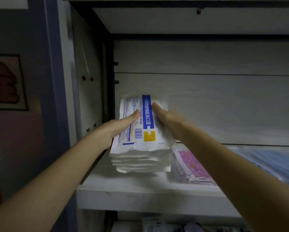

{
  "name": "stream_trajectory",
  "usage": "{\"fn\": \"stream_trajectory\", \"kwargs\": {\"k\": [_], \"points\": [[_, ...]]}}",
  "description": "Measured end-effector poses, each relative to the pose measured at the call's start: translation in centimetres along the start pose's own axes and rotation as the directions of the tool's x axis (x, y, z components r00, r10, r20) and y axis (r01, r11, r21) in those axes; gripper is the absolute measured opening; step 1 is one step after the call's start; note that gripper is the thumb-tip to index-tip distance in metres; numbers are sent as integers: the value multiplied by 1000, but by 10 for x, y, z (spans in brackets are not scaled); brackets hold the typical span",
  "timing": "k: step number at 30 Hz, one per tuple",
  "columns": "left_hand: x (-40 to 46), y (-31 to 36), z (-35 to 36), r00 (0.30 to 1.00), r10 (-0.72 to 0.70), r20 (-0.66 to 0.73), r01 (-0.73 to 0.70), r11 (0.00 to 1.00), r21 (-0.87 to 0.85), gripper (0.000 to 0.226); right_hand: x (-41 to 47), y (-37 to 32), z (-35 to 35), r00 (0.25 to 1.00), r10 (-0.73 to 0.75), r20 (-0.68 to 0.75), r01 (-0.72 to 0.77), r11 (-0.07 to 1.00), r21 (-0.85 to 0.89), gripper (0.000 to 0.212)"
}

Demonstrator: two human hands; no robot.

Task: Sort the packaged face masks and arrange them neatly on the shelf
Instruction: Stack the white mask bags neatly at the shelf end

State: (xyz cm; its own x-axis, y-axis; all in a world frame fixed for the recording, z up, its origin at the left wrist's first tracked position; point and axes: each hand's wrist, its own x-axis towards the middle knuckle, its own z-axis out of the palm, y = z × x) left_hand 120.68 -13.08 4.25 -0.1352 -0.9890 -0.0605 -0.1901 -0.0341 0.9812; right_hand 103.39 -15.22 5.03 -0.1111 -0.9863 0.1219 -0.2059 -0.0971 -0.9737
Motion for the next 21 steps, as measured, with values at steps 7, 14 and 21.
{"fn": "stream_trajectory", "kwargs": {"k": [7,14,21], "points": [[21,-25,-3,972,-215,95,219,975,-38,33,56,66,7,951,270,150,-251,958,-138,77],[36,-32,-7,982,-185,39,187,981,-56,31,8,35,6,917,388,94,-352,896,-273,48],[36,-40,-12,989,-149,-6,148,983,-109,31,7,39,7,910,393,130,-385,919,-83,49]]}}
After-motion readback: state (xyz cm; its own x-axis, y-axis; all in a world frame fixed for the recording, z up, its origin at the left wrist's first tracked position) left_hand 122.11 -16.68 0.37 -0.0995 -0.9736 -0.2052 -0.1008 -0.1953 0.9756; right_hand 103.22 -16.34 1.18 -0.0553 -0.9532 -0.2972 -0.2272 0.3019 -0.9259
